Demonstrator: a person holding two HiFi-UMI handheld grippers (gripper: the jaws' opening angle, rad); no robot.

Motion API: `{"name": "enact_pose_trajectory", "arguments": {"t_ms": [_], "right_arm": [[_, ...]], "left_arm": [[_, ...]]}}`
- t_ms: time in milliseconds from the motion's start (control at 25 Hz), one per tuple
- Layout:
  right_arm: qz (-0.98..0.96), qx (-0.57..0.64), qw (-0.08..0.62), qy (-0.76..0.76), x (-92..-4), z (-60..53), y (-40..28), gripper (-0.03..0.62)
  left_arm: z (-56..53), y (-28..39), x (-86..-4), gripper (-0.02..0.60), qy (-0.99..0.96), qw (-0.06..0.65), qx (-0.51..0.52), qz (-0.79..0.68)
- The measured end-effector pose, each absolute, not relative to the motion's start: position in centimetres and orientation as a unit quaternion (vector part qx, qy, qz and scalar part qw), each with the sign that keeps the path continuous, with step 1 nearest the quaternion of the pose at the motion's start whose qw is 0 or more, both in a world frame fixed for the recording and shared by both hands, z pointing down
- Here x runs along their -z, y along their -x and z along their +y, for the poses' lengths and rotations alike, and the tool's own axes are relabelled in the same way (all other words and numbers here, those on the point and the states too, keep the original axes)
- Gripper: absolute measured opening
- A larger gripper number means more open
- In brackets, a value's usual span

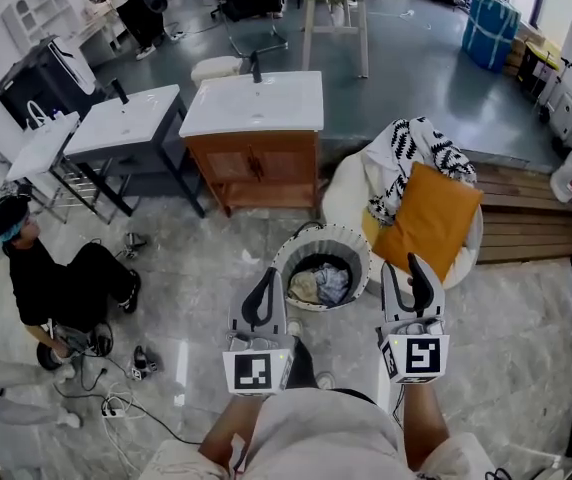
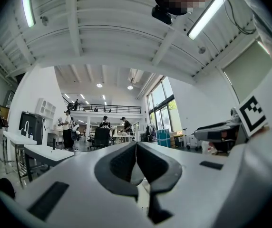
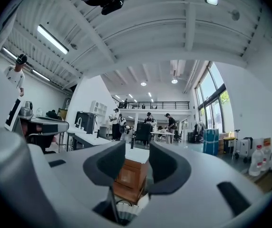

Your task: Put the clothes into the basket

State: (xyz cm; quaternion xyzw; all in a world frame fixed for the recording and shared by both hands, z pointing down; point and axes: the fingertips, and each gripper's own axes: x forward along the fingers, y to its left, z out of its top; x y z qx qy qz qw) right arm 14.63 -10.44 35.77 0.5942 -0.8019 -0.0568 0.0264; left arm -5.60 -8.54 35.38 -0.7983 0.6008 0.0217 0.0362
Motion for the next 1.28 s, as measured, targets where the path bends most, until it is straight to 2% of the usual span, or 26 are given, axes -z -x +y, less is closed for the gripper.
{"name": "enact_pose_trajectory", "arguments": {"t_ms": [160,240,1280], "right_arm": [[-0.802,0.061,0.013,-0.594,-35.2,-10.1,-14.2,0.012],[-0.803,0.061,0.006,-0.593,-35.1,-9.9,-13.9,-0.011],[-0.823,0.044,0.015,-0.567,-36.7,-10.2,-11.0,-0.011]], "left_arm": [[-8.0,6.0,-34.9,0.006,0.797,0.036,-0.021,0.602],[-7.7,6.3,-34.8,0.006,0.796,0.038,-0.023,0.604],[-7.1,9.0,-36.2,0.006,0.779,0.026,-0.023,0.626]]}}
